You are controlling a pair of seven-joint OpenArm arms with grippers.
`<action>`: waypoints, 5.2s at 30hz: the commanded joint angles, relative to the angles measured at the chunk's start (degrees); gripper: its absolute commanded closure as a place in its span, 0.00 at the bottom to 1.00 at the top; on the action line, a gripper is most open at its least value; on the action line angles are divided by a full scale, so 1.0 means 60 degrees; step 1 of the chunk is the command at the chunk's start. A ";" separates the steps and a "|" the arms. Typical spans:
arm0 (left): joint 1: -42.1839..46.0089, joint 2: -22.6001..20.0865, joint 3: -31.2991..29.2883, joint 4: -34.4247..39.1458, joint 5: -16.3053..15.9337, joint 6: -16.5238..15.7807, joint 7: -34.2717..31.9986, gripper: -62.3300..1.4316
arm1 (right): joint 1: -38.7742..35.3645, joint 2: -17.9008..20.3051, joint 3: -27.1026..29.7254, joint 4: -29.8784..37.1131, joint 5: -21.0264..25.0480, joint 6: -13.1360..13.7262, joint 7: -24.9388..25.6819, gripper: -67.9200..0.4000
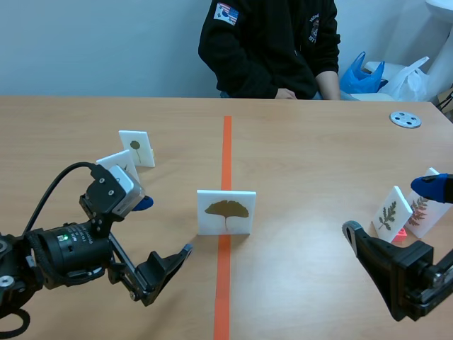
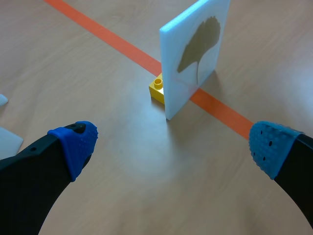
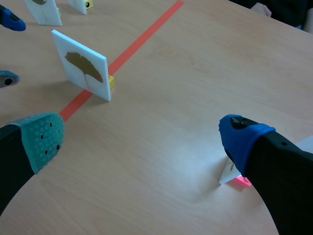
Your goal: Sort the leaf by its shape. The table is split by an orange tape line. A compound leaf with several leaflets goes to the left side, a simple leaf with one blade goes to the right side. Return to the home posture when a red brick is placed on the table.
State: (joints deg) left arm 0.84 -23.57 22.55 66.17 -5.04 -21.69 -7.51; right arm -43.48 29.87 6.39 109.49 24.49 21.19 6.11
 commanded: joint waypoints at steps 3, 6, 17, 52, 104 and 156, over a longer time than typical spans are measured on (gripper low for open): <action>-0.0565 0.0317 0.0386 -0.0430 0.0182 -0.0018 -0.0448 0.00 | 0.0131 0.0022 0.0120 0.0153 0.0062 -0.0040 0.0113 0.00; -0.0984 0.0510 0.0787 -0.0954 0.0251 -0.0018 -0.0761 0.00 | 0.0131 0.0022 0.0120 0.0153 0.0062 -0.0040 0.0113 0.00; -0.2364 0.1428 0.1701 -0.2546 0.0321 0.0011 -0.1439 0.00 | 0.0131 0.0022 0.0120 0.0153 0.0066 -0.0040 0.0113 0.00; -0.2892 0.2004 0.2135 -0.3271 0.0685 0.0160 -0.1639 0.90 | 0.0135 0.0022 0.0120 0.0153 0.0069 -0.0036 0.0120 0.00; 0.2524 0.0484 -0.4765 0.4750 -0.3668 0.2029 0.2871 0.90 | 0.0295 0.0018 0.0120 0.0153 0.0069 -0.0036 0.0117 0.00; 0.0619 0.1064 -0.4998 -0.0200 -0.3096 0.2226 0.0379 0.00 | 0.0426 0.0018 0.0120 0.0153 0.0069 -0.0040 0.0106 0.00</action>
State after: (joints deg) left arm 4.40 -17.10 -6.17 61.73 -23.11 -8.16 -5.21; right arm -41.47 29.87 6.39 109.49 24.49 21.19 5.98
